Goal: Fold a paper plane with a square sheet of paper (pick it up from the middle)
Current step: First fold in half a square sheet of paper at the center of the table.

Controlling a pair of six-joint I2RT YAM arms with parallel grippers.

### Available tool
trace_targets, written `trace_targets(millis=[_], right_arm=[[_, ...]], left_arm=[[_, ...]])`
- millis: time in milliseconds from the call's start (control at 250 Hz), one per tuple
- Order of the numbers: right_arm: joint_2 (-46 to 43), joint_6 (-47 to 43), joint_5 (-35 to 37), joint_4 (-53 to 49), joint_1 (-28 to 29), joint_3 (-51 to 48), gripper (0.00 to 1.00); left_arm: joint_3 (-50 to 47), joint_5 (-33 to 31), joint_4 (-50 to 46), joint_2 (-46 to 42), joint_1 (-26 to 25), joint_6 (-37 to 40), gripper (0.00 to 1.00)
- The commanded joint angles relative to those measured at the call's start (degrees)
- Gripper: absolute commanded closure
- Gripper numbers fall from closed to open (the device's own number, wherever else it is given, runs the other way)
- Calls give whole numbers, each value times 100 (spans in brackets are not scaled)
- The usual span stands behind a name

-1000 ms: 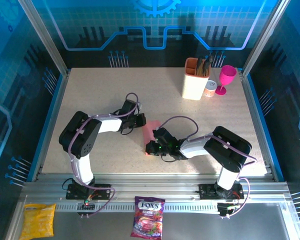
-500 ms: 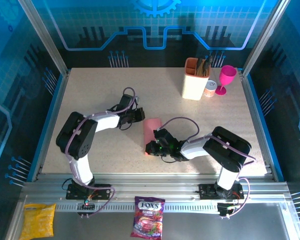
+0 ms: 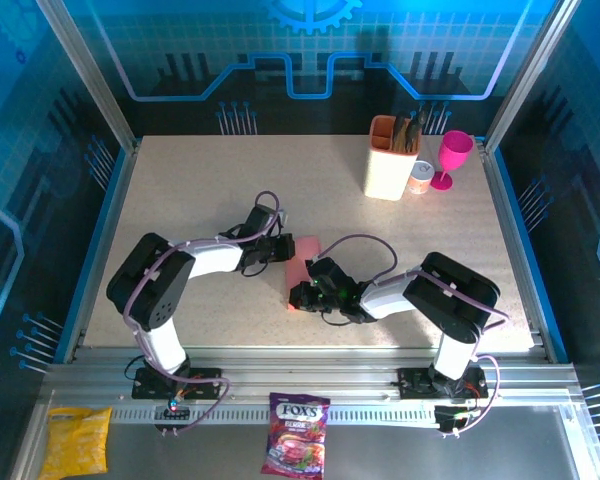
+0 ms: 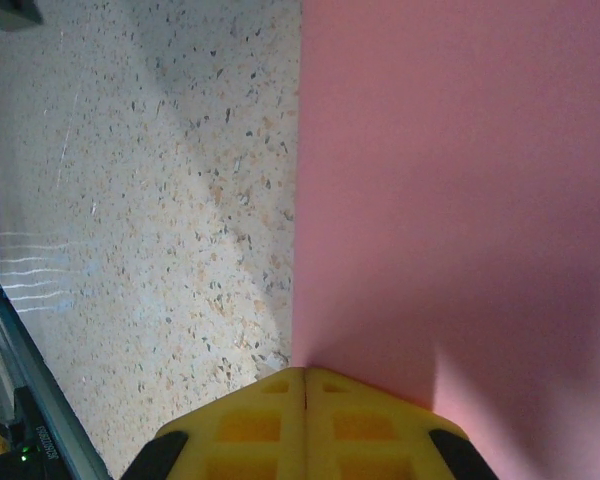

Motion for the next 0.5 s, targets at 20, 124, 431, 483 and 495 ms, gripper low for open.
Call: trace_targets(millis=[20,124,431,483,495], right_arm=[[312,41,44,-1200,175,-310,100],[296,36,-17,-1145,179,-323,100],[-510,-728,-588,-1113,-154,250,100],[-675,-890,-621,-1216,-224,403,100],[-708,-919,-623,-1283,-242,437,100]], left_arm=[[234,-126,-44,280,113,175,97],[278,-143,-68,435,158,235,98],[-23,-143,44,501,157,379,100],[-50,-143,64,490,158,381,100],[-59,-135,69,491,158,380,100]])
